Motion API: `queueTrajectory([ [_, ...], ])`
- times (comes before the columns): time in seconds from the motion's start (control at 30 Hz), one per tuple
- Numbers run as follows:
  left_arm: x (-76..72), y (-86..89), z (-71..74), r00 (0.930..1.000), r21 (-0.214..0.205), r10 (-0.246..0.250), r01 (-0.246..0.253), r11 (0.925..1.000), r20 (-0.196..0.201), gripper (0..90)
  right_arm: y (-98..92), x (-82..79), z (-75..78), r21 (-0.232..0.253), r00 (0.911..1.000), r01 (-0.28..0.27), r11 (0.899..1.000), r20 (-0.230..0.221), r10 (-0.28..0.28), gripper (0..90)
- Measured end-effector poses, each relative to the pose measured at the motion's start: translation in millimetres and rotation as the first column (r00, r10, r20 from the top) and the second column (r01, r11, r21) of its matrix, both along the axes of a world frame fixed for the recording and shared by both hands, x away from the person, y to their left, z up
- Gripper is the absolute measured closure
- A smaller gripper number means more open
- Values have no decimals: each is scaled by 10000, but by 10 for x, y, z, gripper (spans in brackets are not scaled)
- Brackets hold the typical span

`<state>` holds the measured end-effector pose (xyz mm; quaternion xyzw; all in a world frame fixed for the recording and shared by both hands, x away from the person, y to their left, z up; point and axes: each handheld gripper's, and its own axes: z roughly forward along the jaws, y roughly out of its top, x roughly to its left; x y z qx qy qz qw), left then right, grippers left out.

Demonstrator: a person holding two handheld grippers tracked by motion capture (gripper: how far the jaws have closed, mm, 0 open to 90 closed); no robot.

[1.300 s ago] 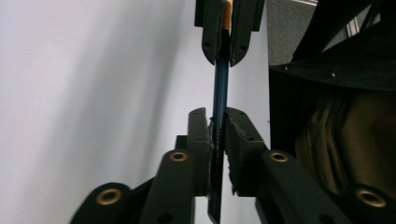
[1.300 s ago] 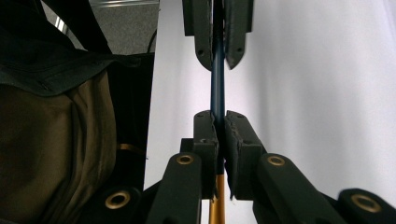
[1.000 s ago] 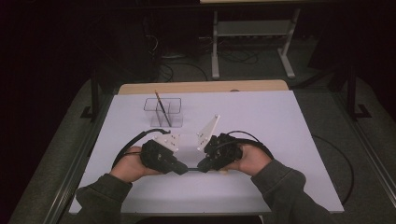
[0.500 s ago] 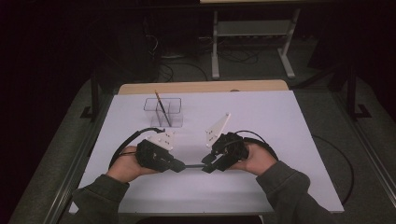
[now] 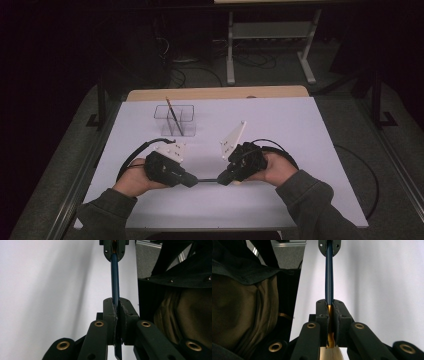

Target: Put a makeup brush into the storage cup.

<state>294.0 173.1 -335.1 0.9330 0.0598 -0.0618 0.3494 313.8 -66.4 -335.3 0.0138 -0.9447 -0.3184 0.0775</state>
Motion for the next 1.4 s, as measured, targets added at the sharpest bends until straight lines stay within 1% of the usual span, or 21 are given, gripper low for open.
queueTrajectory([
  [0.03, 8, -12, 2, 10000, 98, -3, 3, 10000, 50, 802, 5, -4, 8, -104, 10000, -6, 9999, 0, 6, 831],
  [0.13, 15, -42, 3, 9999, 231, 100, -99, 9997, -50, 747, 52, -22, 29, -481, 9998, -90, 9988, 161, 98, 832],
  [0.23, 16, -99, 0, 10000, 452, -36, 36, 9990, -6, 745, 110, -45, 57, -1030, 9992, -68, 9947, 375, 107, 832],
  [0.3, 10, -154, -8, 9999, 712, -102, 100, 9974, 29, 745, 157, -49, 82, -1265, 9981, -109, 9919, 594, 186, 832],
  [0.37, 1, -208, -24, 9998, 954, -180, 172, 9953, 71, 754, 203, -55, 105, -1395, 9967, -217, 9900, 750, 325, 832],
  [0.4, 5, -228, -28, 9996, 1111, -266, 252, 9935, 103, 768, 236, -65, 118, -1545, 9961, -242, 9877, 807, 370, 832],
  [0.43, 9, -243, -32, 9993, 1232, -347, 327, 9918, 139, 783, 259, -73, 129, -1735, 9941, -234, 9846, 1000, 412, 832],
  [0.47, 13, -250, -32, 9989, 1324, -435, 406, 9904, 192, 800, 280, -82, 136, -1852, 9939, -252, 9824, 1009, 445, 832],
  [0.57, 14, -250, -38, 9988, 1352, -448, 415, 9899, 216, 829, 314, -97, 157, -1916, 9914, -355, 9808, 1170, 587, 831],
  [0.6, 13, -243, -33, 9988, 1330, -426, 390, 9903, 248, 831, 314, -101, 163, -1899, 9910, -313, 9813, 1223, 553, 831],
  [0.63, 0, -236, -28, 9992, 1180, -268, 233, 9927, 286, 833, 309, -101, 166, -1844, 9912, -299, 9824, 1211, 529, 829],
  [0.67, -3, -227, -26, 9993, 1087, -243, 212, 9939, 278, 835, 300, -100, 173, -1766, 9915, -226, 9840, 1221, 447, 822],
  [0.7, -5, -213, -19, 9991, 1019, -245, 208, 9946, 354, 836, 291, -95, 176, -1667, 9927, -200, 9858, 1138, 394, 818],
  [0.73, -13, -204, -19, 9990, 980, -178, 137, 9951, 410, 837, 272, -84, 182, -1434, 9934, -193, 9895, 1092, 352, 777],
  [0.77, -15, -195, -18, 9986, 977, -177, 128, 9951, 492, 838, 251, -81, 197, -1219, 9947, -11, 9925, 1024, 137, 745],
  [0.8, -17, -178, -16, 9982, 959, -168, 112, 9953, 571, 838, 234, -71, 200, -1063, 9969, 5, 9943, 779, 78, 706],
  [0.83, -24, -165, -16, 9980, 897, -120, 64, 9959, 618, 839, 206, -54, 205, -832, 9977, 109, 9965, 680, -52, 683],
  [0.97, -34, -127, -16, 9970, 697, 4, -58, 9976, 768, 839, 135, -19, 191, -617, 9984, 337, 9975, 481, -308, 663],
  [1.17, -41, -107, -13, 9963, 600, 67, -119, 9981, 853, 839, 95, -6, 173, -548, 9989, 393, 9977, 272, -379, 699],
  [1.27, -43, -107, -21, 9966, 569, -10, -37, 9984, 821, 840, 94, -3, 176, -499, 9992, 330, 9982, 237, -319, 795],
  [1.4, -38, -117, -35, 9970, 658, -53, 2, 9978, 778, 840, 103, 11, 164, -636, 9997, 224, 9977, 149, -215, 826],
])
